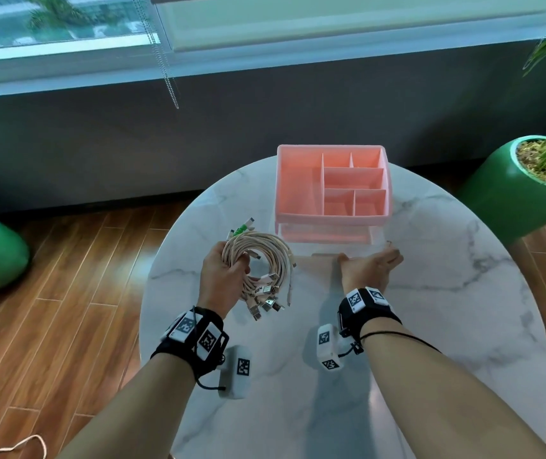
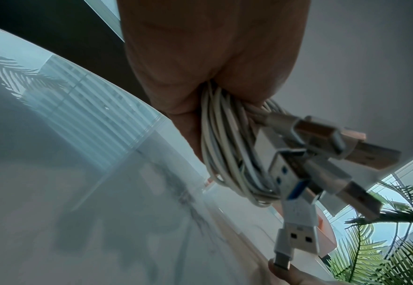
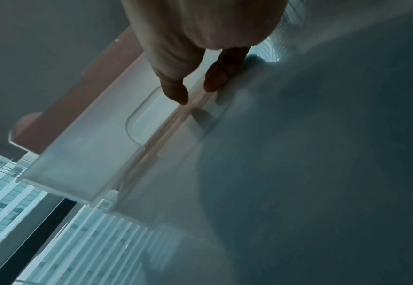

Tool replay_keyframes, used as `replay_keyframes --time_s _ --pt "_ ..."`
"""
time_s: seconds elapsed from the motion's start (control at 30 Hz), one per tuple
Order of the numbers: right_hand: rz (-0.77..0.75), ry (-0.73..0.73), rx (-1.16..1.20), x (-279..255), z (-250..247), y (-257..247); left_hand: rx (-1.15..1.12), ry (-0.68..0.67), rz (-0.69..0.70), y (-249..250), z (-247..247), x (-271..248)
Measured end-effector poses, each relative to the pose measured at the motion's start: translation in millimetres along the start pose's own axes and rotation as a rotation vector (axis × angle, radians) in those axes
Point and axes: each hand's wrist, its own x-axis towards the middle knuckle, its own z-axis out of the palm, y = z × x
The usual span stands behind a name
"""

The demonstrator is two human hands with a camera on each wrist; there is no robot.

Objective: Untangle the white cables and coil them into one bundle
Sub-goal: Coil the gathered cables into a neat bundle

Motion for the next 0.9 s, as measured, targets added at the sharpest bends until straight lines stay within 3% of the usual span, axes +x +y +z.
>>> replay_keyframes --time_s 0.37,0.57,0.8,0.9 --pt "-0.098 -0.060 -0.126 -29.1 -32.8 33.2 0.079 -0.062 0.043 9.1 -3.8 -10.6" --pt "-0.101 -0.184 -0.229 -40.7 -47.5 41.5 0.097 -0.095 0.052 19.5 7.0 -9.4" --pt "-0.019 -0.387 -0.038 -26.3 -77.8 38.4 0.101 -0.108 0.045 31.9 13.8 -5.3" --pt "0.043 -0.403 0.085 -19.3 -79.9 34.1 0.125 -0.126 0.016 38.0 21.0 -2.3"
